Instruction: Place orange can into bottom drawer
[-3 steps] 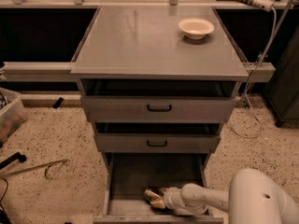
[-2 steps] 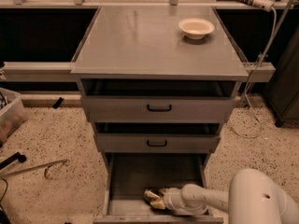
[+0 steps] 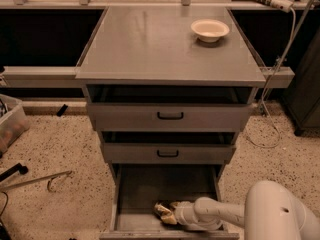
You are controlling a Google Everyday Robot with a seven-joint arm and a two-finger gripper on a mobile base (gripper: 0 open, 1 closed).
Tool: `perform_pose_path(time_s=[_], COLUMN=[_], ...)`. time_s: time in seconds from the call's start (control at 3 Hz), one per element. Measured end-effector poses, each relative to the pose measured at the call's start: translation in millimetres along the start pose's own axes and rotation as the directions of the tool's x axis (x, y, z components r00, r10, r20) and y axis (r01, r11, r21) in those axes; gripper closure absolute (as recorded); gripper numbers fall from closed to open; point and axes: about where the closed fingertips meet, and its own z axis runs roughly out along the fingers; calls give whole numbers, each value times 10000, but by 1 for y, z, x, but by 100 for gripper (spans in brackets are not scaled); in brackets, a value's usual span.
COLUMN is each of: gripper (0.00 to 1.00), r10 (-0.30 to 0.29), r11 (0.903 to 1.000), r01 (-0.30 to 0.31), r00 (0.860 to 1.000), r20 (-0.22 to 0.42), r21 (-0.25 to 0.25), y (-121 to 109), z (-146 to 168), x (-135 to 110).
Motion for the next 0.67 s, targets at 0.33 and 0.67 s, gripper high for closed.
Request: perform_pose_path(time_s=[0.33, 0.67], gripper=[11, 0], r10=[0, 0], r11=[10000, 10000], r01=[0, 0], r00=[10000, 10000], r20=[0, 0], r21=[-1, -2], y=[0, 0], z=[0, 0], x=[0, 0])
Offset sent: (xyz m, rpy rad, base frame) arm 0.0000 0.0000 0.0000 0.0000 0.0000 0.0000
